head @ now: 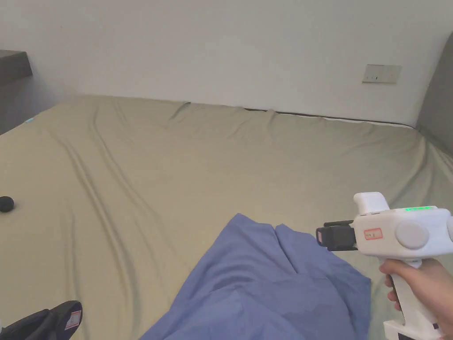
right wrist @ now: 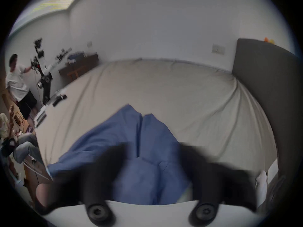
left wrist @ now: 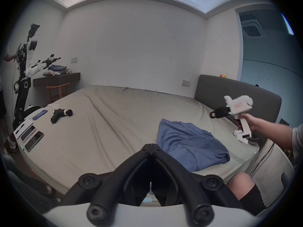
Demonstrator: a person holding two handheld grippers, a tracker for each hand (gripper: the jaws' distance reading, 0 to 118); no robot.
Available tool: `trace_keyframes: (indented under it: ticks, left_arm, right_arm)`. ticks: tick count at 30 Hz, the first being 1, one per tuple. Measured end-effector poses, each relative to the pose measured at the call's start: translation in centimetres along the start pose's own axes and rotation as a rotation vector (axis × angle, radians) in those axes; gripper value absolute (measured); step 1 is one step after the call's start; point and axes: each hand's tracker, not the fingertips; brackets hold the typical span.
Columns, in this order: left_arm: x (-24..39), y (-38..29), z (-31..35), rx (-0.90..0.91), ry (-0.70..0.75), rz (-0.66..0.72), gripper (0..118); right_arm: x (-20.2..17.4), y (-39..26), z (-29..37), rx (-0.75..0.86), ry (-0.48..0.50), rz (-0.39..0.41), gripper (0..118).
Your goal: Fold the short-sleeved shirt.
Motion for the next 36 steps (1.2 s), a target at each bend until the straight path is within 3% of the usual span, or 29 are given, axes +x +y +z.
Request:
trace_keyframes:
  ticks: [3,8,13,16,17,18,19,20,21,22,28,36]
  left_arm:
    - [-0.2,0.3,-1.9,-0.032,0.008,-0.008,0]
    - [-0.5,0.7,-4.2,-0.052,0.027,-0.003,0]
    - [-0.9,0.9,-6.2,-0.076,0.028,-0.006,0]
    - [-0.7,0.7,-6.8,-0.091,0.012,0.007,0]
    - [-1.4,-0.5,-7.2,-0.096,0.009,0.006,0]
    - [-1.3,-0.7,-7.3,-0.1,0.008,0.004,0]
    - [-1.3,-0.9,-7.3,-0.104,0.005,0.005,0]
    - [-1.3,-1.0,-7.3,-0.109,0.001,0.006,0]
    - [-1.4,-1.0,-7.3,-0.114,-0.005,0.009,0]
    - [-1.4,-1.1,-7.3,-0.116,-0.008,0.009,0]
    - [-0.2,-0.3,-7.1,-0.125,-0.004,0.0,0]
    - [-1.8,-0.5,-8.2,-0.16,0.015,0.029,0]
  right_arm:
    - [1.9,1.7,-6.5,-0.109,0.079,0.019,117]
    - [3.3,3.4,-14.9,-0.192,0.006,-0.023,117]
    - [3.8,3.1,-18.1,-0.265,0.012,-0.025,116]
    - [2.4,2.0,-17.7,-0.297,-0.015,0.008,109]
    - [1.9,2.0,-16.8,-0.253,-0.03,0.046,102]
    - [1.5,1.9,-16.1,-0.248,-0.026,0.028,84]
    - [1.4,2.0,-15.4,-0.223,-0.021,0.018,51]
    - [1.1,2.0,-14.7,-0.195,-0.062,0.035,4]
    - [0.9,1.8,-14.3,-0.184,-0.087,0.041,4]
    - [2.5,2.4,-14.6,-0.192,-0.05,0.016,3]
    - [3.6,2.1,-12.1,-0.103,-0.006,-0.122,4]
    - [6.2,1.2,-3.4,0.084,0.028,-0.228,3]
